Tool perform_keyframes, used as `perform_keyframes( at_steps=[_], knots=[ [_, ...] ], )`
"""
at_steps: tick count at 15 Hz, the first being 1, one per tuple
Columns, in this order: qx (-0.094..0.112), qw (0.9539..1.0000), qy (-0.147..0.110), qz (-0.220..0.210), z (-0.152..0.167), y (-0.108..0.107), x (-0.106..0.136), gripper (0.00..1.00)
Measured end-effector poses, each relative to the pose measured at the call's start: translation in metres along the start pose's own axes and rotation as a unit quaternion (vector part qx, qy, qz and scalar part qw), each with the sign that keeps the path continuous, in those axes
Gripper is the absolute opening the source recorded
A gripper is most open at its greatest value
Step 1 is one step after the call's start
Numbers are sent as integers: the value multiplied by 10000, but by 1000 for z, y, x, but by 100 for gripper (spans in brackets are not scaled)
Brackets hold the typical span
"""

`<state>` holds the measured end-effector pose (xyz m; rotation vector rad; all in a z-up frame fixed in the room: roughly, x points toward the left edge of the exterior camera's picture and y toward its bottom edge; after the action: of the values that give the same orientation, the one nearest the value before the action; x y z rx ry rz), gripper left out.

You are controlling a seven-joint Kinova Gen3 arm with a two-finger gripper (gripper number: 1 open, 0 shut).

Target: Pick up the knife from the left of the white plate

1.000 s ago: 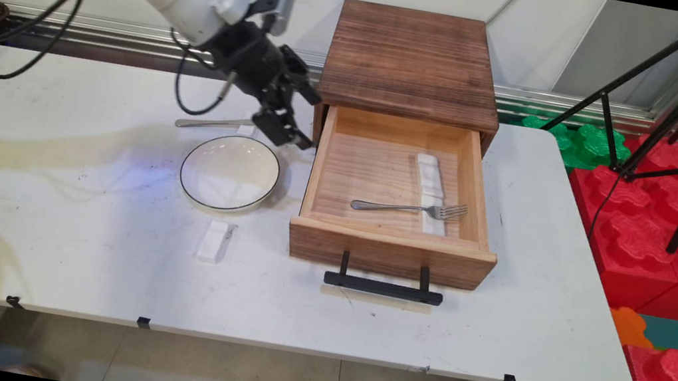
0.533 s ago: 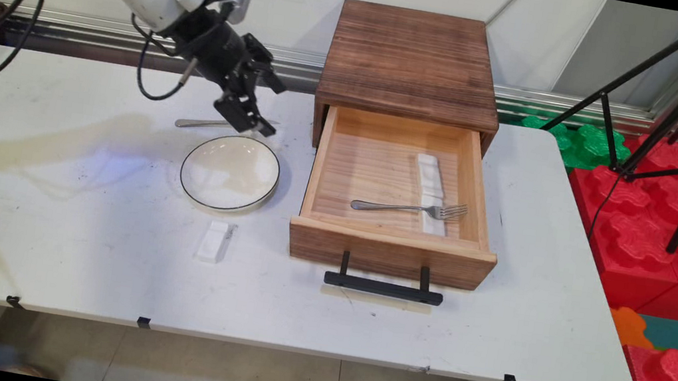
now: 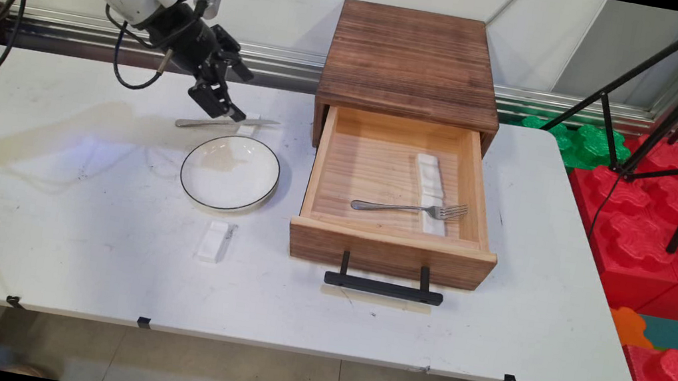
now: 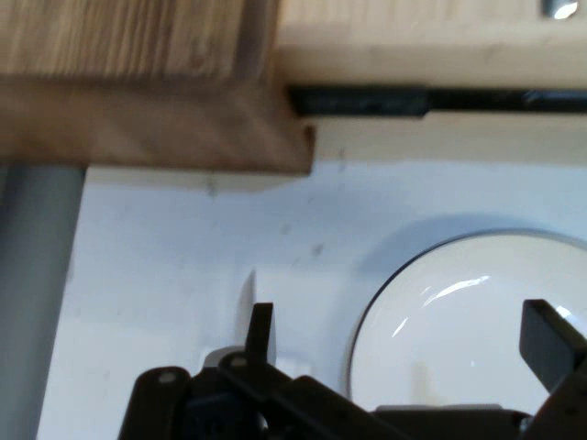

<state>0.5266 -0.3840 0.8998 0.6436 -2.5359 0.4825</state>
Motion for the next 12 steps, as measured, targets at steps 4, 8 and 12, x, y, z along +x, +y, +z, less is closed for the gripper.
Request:
perform_keyframes(
  at_steps=[4, 8, 12],
  knots=[
    [162, 9993, -234, -247, 13, -17, -26, 100],
    [281, 9978, -419, -434, 23, -29, -46, 100],
    [326, 9956, -637, -597, 36, -38, -69, 100]
  ],
)
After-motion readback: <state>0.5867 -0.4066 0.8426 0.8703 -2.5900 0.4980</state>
